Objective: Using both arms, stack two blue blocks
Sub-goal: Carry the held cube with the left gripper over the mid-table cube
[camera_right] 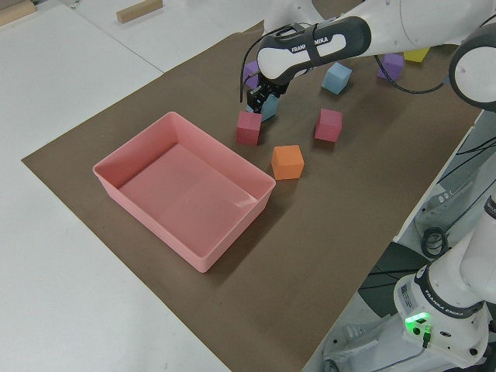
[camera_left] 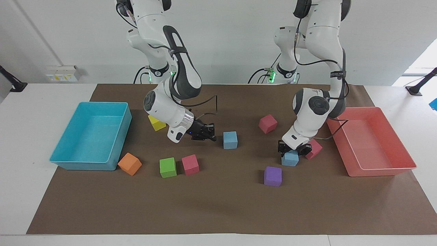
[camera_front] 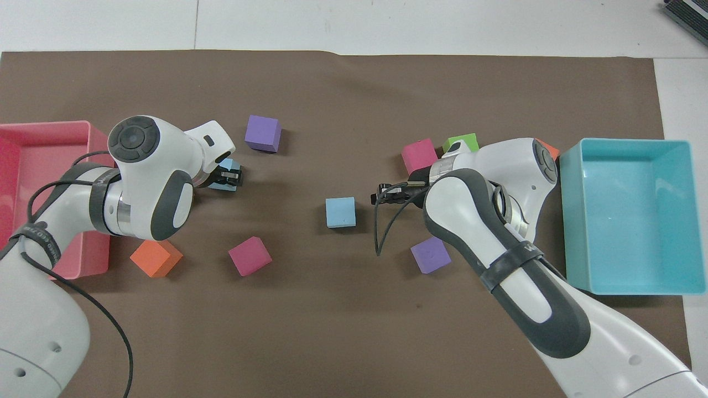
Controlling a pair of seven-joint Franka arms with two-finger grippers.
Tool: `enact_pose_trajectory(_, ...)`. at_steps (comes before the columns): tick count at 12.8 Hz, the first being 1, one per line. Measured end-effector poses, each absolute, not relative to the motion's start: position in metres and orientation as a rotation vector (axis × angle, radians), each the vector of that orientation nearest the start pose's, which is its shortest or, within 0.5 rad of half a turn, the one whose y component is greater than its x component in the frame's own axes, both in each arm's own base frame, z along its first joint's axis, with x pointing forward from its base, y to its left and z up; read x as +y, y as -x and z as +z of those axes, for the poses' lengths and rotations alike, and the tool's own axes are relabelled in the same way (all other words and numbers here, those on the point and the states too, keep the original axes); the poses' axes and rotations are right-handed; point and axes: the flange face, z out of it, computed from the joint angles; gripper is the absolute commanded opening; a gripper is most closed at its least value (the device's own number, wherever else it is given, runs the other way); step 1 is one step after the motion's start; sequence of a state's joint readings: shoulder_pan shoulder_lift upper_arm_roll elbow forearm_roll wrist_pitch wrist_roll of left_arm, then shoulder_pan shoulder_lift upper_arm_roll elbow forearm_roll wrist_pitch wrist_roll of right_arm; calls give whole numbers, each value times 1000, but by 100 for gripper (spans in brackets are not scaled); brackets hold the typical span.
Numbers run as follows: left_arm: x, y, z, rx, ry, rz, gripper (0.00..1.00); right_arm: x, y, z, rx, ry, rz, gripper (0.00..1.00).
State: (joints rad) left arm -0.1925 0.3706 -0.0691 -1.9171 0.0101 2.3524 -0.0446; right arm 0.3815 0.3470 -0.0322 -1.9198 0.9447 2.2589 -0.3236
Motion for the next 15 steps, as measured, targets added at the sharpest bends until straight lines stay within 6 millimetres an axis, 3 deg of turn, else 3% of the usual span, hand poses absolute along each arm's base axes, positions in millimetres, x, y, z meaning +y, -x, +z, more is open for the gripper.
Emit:
enact_pose_trajectory(4,-160,-611,319,343,3147,-108,0,225,-574,299,33,2342,24,0)
enact_pose_trajectory(9,-169,-613,373,337,3140,-42,0,220,-568,273,136,2278,51,0)
enact_pose_trajectory(11,-189,-608,386,307,3142,-27,0,223,-566,271,171,2247,56,0)
enact_pose_trajectory(15,-260,-586,395,173,3157,-50,0,226,-563,268,177,2241,65,0)
